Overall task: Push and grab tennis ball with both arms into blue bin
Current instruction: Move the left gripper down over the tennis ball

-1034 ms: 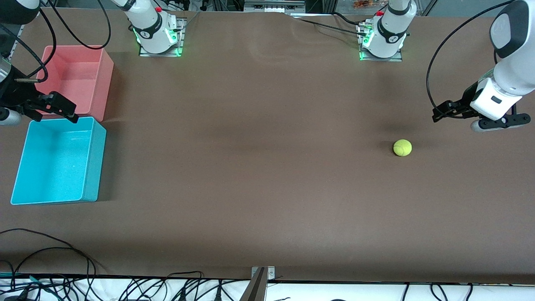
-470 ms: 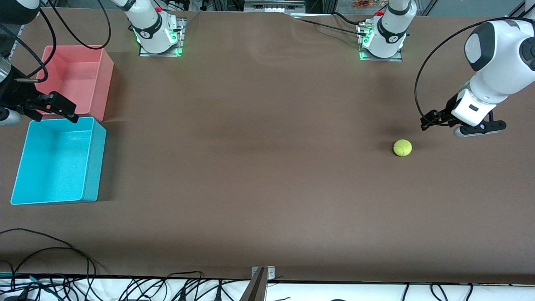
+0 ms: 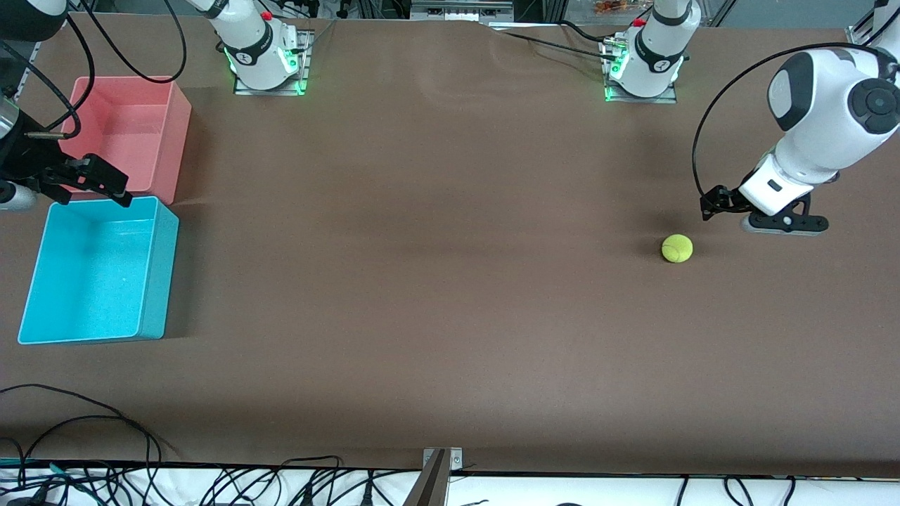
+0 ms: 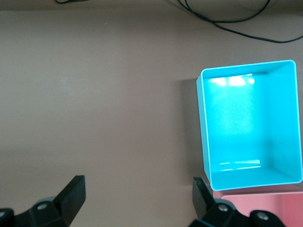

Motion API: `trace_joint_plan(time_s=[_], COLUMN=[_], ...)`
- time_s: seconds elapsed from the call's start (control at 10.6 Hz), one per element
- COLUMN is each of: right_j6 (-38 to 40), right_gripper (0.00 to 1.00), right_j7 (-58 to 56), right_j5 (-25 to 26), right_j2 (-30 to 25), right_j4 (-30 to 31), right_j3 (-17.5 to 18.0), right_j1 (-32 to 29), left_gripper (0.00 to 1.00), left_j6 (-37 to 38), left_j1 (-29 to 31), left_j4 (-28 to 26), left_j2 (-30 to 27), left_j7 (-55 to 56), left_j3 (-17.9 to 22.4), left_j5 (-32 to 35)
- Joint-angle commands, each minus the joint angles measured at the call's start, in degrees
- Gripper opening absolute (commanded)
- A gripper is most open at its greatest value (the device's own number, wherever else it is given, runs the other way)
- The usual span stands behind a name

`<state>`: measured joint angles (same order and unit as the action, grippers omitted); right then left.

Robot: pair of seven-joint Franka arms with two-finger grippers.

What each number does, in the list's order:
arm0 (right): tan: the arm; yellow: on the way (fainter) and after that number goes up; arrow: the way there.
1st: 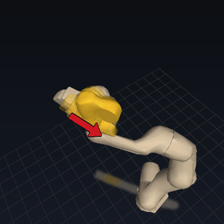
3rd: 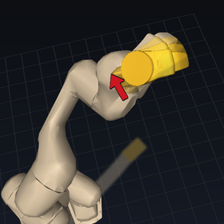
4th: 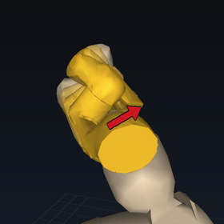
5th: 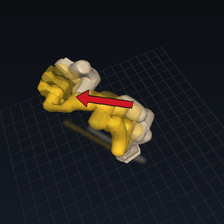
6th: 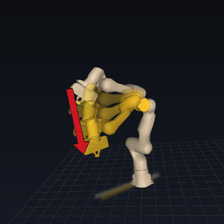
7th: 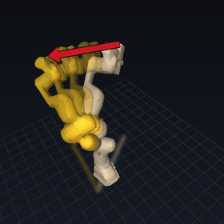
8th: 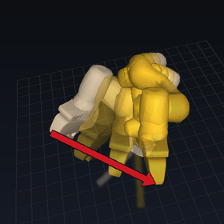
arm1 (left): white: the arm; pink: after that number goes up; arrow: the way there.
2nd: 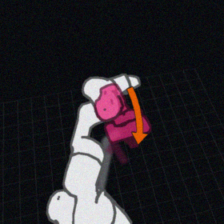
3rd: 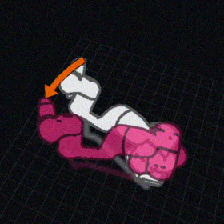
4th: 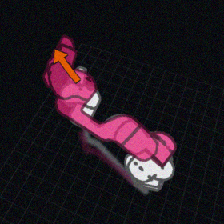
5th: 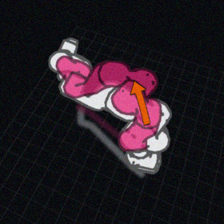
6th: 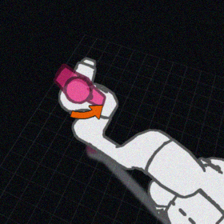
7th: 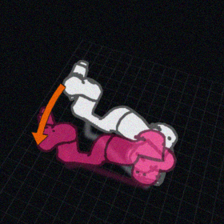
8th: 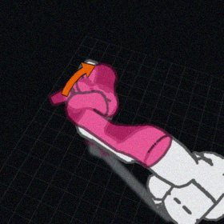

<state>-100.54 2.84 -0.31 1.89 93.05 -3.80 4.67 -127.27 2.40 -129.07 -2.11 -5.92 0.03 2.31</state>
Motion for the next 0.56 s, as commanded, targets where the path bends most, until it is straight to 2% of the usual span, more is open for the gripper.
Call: trace_joint_plan(time_s=[0.0,0.09,0.19,0.28,0.47], right_j6=[0.6,0.6,0.6,0.6,0.5], right_gripper=[1.00,1.00,1.00,1.00,1.00], right_j7=[-0.6,-0.5,-0.4,-0.6,0.0], right_j5=[0.7,0.7,0.6,0.6,0.6], right_j2=[0.0,0.0,0.0,0.0,0.0], right_j4=[-0.7,-0.7,-0.7,-0.7,-0.7], right_j3=[-0.1,0.0,0.0,-0.1,0.0], right_j1=[-0.1,-0.1,-0.1,-0.1,0.0], left_gripper=[0.84,0.37,0.19,0.02,0.00], left_j6=[-5.3,-5.3,-5.4,-5.4,-5.4], left_j1=[0.7,0.7,0.8,0.8,0.8], left_j4=[-2.3,-2.4,-2.3,-2.3,-2.3], left_j2=[2.1,2.3,2.6,3.0,3.2], left_j7=[-15.3,-21.7,-28.6,-34.4,-48.4], left_j3=[0.1,0.2,0.7,1.6,3.4], left_j5=[-1.0,-0.6,-0.6,-0.6,-0.6])
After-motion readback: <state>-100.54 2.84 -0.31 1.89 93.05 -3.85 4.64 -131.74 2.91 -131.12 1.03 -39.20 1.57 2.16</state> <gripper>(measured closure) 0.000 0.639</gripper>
